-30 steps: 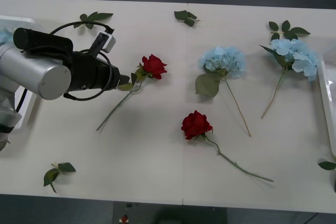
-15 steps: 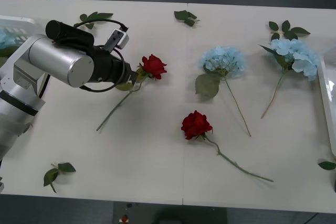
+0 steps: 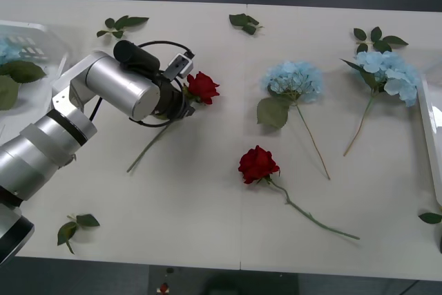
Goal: Put the red flowers into the right box and the blue flowers into the left box
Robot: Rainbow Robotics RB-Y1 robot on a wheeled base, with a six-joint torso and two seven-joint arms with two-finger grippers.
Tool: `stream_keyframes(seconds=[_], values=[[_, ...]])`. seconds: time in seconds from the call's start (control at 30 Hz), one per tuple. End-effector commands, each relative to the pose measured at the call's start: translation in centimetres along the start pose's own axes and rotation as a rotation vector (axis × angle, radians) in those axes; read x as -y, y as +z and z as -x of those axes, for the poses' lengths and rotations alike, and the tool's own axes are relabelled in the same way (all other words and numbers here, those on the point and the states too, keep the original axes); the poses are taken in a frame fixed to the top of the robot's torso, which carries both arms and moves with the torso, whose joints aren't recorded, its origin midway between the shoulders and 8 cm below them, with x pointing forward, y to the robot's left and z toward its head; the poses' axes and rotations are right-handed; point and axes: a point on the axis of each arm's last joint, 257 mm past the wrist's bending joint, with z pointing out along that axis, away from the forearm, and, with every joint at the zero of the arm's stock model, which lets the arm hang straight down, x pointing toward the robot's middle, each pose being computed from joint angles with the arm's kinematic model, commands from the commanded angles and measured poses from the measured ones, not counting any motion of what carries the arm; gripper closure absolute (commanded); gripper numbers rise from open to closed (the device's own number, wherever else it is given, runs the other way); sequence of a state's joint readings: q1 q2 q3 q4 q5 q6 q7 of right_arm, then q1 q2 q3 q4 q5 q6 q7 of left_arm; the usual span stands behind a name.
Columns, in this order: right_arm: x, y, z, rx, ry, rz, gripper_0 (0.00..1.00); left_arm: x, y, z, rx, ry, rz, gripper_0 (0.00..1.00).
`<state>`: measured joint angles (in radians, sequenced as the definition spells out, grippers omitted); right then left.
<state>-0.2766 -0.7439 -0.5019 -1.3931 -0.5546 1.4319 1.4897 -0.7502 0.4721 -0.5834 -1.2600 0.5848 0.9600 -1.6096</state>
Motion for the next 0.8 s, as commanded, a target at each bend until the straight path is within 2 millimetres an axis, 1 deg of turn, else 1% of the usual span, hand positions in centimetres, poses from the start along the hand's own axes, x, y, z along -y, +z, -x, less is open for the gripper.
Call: stream_keyframes(seconds=[0.03, 0.1, 0.23, 0.33, 0.4, 0.43, 0.47, 0.5, 0.53, 0.57, 0.6, 0.63, 0.67, 0.7, 0.77, 0.8], values=[[-1.5, -3.2, 2.5, 0.043, 0.046, -0.022, 0.0, 0.3, 0.2, 2.6, 0.048, -0.021, 0.009, 0.0], [-2.5, -3.4, 2.2, 0.035, 0.062, -0.032, 0.0, 0.5, 0.7, 2.4, 0.042, -0.016, 0.009, 0.0], [-3.7, -3.4, 1.9, 0.041, 0.096, -0.057, 0.0, 1.2, 1.2, 1.7, 0.024, -0.008, 0.006, 0.02], [-4.7, -3.0, 1.7, 0.05, 0.114, -0.073, 0.0, 1.8, 1.4, 1.4, 0.016, -0.007, 0.0, 0.04], [-6.1, -2.7, 1.7, 0.053, 0.124, -0.064, 0.0, 2.1, 1.5, 1.2, 0.011, -0.007, -0.001, 0.1], [-6.9, -2.5, 1.7, 0.055, 0.127, -0.059, 0.0, 2.1, 1.6, 1.0, 0.008, -0.004, 0.003, 0.17], [-7.9, -2.2, 1.6, 0.054, 0.127, -0.053, 0.0, 2.1, 1.6, 1.0, 0.006, -0.005, 0.005, 0.27], [-8.3, -2.1, 1.5, 0.054, 0.13, -0.05, 0.0, 2.2, 1.6, 1.0, 0.008, -0.007, 0.004, 0.33], [-9.5, -1.9, 1.6, 0.06, 0.136, -0.038, 0.0, 2.2, 1.6, 1.0, 0.006, -0.009, 0.005, 0.44], [-10.5, -1.6, 1.5, 0.065, 0.147, -0.026, 0.0, 2.2, 1.6, 1.0, 0.008, -0.012, 0.005, 0.52], [-11.1, -1.4, 1.5, 0.068, 0.152, -0.02, 0.0, 2.2, 1.6, 1.0, 0.008, -0.013, 0.005, 0.55], [-12.1, -1.2, 1.5, 0.075, 0.162, -0.005, 0.0, 2.2, 1.6, 0.9, 0.007, -0.017, 0.004, 0.59], [-13.1, -0.9, 1.4, 0.081, 0.173, 0.007, 0.0, 2.1, 1.6, 0.9, 0.005, -0.02, 0.006, 0.66], [-13.5, -0.7, 1.3, 0.08, 0.178, 0.011, 0.0, 2.0, 1.6, 0.8, 0.003, -0.024, 0.006, 0.7], [-15.1, -0.3, 0.7, 0.078, 0.18, 0.031, 0.0, 2.2, 1.6, 0.9, 0.007, -0.032, 0.003, 0.83], [-15.4, -0.1, 0.6, 0.075, 0.18, 0.034, 0.0, 2.1, 1.7, 0.8, 0.004, -0.033, 0.005, 0.87]])
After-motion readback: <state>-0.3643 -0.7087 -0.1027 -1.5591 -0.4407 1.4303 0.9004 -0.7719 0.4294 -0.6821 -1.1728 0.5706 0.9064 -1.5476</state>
